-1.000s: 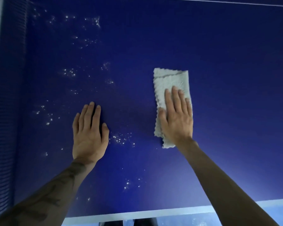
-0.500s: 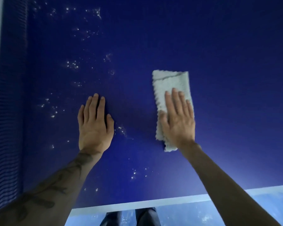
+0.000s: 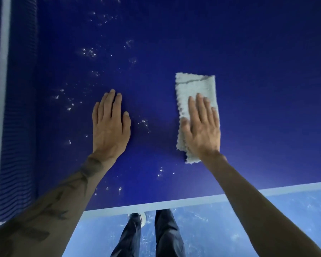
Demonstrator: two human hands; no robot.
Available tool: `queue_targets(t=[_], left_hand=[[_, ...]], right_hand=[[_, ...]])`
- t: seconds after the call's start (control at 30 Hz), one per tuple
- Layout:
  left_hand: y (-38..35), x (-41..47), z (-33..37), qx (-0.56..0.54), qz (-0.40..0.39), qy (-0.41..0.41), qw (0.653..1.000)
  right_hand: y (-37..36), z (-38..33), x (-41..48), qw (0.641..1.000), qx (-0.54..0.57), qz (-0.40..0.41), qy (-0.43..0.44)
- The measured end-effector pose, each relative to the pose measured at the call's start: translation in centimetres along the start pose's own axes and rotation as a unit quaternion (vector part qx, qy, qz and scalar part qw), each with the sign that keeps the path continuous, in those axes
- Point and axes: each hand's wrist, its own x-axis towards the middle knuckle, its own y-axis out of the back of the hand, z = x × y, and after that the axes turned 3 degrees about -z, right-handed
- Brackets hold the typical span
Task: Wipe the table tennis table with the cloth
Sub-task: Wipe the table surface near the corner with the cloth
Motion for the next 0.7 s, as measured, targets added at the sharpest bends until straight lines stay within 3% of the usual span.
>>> queue_targets(t=[0.1,0.17,0.3,0.4,0.6,0.7], left_hand=[[0.6,-3.1,-1.4,0.025,0.003,-0.006,1.0],[0.5,-4.8,-2.0,0.04,0.002,-0.007,0.999],[-0.6,-6.2,-2.7,0.063,-0.003,-0.011,0.998],[-1.3,-6.1,-3.1,0.064,0.005,-0.014,0.998],[-1.6,-6.2,-3.4,0.058,0.026,-0.014,0.998],[-1.6,-6.1,-3.4,0.059,0.031,-0.016,0.998]], right_hand=[[0.5,-2.1,1.5,0.998,0.011,-0.005,-0.066],[-0.1,-5.1,1.8,0.998,0.016,-0.012,-0.054],[-2.1,-9.5,-2.5,0.993,0.004,-0.035,0.112],[-2.4,-5.6,-5.1,0.984,-0.003,-0.022,0.179],[0.5,2.3,-1.4,0.996,0.007,0.029,-0.088],[-0.1,-0.9,-0.6,0.995,0.01,0.032,-0.093]])
